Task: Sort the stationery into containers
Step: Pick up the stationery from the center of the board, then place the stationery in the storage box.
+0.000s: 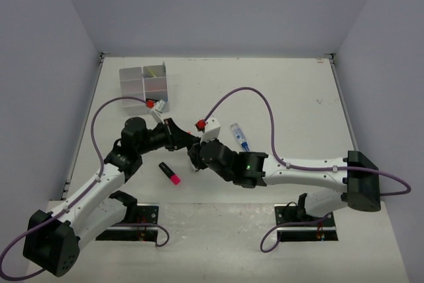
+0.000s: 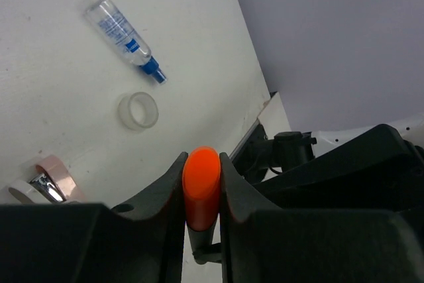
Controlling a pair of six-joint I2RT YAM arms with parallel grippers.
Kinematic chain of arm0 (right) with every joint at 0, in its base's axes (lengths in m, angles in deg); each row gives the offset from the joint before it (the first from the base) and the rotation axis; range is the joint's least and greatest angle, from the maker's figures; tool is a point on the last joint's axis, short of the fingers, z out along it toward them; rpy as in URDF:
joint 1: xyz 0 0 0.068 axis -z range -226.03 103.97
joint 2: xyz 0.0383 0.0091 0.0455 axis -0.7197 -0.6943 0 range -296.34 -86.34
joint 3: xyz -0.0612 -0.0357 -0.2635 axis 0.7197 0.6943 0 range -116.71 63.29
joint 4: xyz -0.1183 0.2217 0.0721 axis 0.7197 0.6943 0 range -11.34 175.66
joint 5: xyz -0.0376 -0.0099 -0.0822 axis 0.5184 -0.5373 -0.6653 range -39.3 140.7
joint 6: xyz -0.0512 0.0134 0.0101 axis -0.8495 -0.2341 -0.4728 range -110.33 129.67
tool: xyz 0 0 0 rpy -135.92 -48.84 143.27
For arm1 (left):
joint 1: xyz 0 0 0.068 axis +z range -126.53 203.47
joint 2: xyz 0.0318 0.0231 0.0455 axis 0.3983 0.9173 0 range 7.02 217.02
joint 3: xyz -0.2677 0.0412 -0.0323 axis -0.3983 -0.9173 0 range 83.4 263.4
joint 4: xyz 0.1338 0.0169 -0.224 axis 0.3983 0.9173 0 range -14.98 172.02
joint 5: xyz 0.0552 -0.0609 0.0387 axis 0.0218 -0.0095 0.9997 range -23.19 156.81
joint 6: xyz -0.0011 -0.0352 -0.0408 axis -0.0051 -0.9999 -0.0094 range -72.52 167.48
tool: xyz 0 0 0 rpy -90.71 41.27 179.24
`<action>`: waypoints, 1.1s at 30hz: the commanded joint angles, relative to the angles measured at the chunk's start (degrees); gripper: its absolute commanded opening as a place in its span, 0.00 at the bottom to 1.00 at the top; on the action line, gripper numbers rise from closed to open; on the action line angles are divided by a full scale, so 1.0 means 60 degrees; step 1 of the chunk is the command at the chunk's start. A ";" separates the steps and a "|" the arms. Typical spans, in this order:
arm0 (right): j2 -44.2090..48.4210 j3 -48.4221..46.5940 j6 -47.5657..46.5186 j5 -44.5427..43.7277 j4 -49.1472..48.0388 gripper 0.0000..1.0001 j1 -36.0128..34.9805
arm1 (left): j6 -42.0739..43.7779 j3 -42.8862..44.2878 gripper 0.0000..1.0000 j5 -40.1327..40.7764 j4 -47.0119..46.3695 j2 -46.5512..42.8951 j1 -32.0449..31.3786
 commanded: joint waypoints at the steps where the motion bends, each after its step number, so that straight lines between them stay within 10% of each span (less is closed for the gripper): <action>1: 0.0230 -0.0286 -0.0383 -0.0722 -0.0259 0.00 0.0045 | 0.0153 0.0456 0.04 -0.0110 -0.0348 0.0127 -0.0164; 3: 0.0177 -0.0343 -0.0427 -0.0761 -0.0167 0.07 0.0118 | 0.0494 0.0750 0.00 0.0435 0.0362 0.0245 -0.0157; 6: 0.0225 -0.0235 -0.0181 -0.1074 0.0221 0.87 0.0190 | 0.1576 0.2015 0.00 0.3349 0.2627 0.0575 -0.0157; 7: 0.0335 -0.0102 -0.0025 -0.1325 0.0468 0.99 0.0209 | 0.1796 0.2549 0.00 0.5278 0.3123 0.0758 -0.0157; 12: 0.1250 0.1062 0.0869 -0.1945 0.1093 0.99 0.0386 | 0.1249 0.4021 0.00 1.1680 0.3304 0.2435 0.0285; 16: 0.2326 0.1837 0.1119 -0.1891 0.1141 0.99 0.0415 | 0.0838 0.4033 0.00 1.3885 0.1556 0.3523 0.0712; 33: 0.3571 0.2921 0.1163 -0.0788 0.1151 0.99 0.0493 | 0.1676 0.4293 0.00 1.4592 -0.2825 0.7174 0.1391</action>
